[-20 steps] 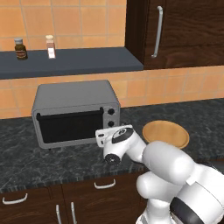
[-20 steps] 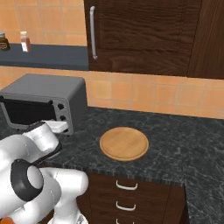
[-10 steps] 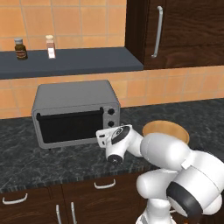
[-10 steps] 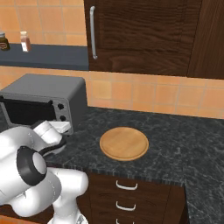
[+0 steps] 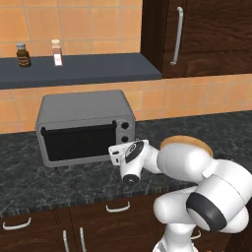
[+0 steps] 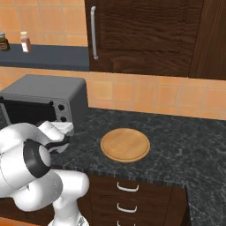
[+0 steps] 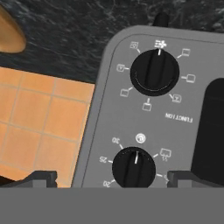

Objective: Pick up the kebab skewer and baguette bread, and place them inside the toaster oven. Close the toaster oven door and start by setting the timer.

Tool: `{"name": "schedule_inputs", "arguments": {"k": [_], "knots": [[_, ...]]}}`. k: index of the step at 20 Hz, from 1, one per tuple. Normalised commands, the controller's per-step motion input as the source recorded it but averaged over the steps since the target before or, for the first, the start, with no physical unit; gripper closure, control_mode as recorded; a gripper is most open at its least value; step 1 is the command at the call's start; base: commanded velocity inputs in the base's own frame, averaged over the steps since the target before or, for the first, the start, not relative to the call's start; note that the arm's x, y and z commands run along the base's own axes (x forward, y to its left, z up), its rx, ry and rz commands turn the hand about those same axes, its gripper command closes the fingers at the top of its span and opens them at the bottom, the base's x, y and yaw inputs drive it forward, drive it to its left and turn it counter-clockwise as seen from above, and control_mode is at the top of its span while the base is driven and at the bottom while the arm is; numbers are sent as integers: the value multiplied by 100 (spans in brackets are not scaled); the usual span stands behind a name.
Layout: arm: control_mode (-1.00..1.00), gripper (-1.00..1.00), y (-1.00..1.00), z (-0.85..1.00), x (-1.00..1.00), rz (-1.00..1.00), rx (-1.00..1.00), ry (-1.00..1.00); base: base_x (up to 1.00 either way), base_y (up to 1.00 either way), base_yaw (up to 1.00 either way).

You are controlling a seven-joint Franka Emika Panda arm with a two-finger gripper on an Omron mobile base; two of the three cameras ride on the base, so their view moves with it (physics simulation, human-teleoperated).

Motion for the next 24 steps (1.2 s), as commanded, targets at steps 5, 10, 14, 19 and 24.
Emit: {"name": "schedule_inputs", "arguments": {"k": [5,10,14,19,24], "knots": [[-100,-100,0,0,1,0,0,0,0,0,0],[-100,-100,10,0,4,0,0,0,0,0,0],[-100,-100,11,-1,12,0,0,0,0,0,0],[-100,-100,-1,-8,2,0,-2,-2,0,0,0],[-100,-100,0,-6,0,0,-3,-5,0,0,0]]}}
